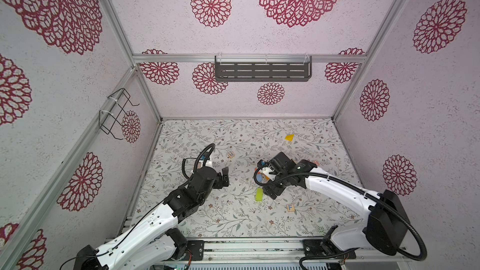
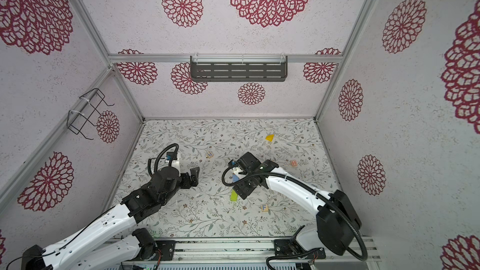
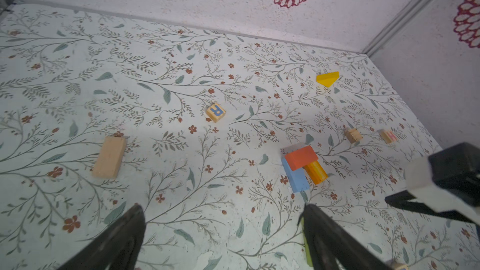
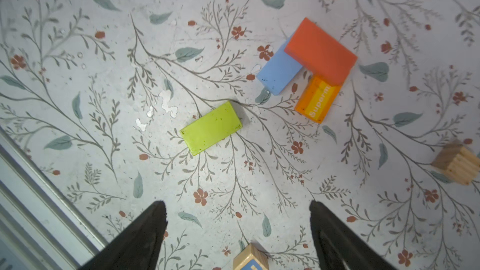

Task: Build the wood block tower
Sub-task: 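Move the right gripper over the lime-green block while the left arm draws back, then lower the right gripper and close it on the lime-green block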

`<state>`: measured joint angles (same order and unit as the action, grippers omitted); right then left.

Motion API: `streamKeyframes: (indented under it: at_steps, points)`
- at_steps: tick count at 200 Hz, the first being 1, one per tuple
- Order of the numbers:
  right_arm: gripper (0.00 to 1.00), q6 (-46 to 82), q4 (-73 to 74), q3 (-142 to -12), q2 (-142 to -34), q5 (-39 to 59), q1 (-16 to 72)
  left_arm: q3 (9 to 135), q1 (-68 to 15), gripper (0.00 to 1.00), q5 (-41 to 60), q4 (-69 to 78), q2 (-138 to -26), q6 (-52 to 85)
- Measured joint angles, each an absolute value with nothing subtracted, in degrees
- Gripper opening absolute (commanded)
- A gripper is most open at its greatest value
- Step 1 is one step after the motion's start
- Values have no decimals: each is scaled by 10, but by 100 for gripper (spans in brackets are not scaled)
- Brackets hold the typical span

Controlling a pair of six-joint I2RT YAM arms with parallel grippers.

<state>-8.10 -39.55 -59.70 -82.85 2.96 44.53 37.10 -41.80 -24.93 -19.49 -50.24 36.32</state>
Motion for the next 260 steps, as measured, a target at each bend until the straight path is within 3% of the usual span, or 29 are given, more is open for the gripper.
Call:
streamKeyframes:
  at_steps: [69,135,260]
  points:
    - [88,-195,-394,-623,-903,62,452,296,-384,97,-265,-193,-460,404]
    - [86,-210,-394,-664,-994,60,479,276,-347,97,-247,-171,-470,417]
    - [88,-225,-413,-696,-1039,52,497,269,-322,97,-219,-156,-489,422]
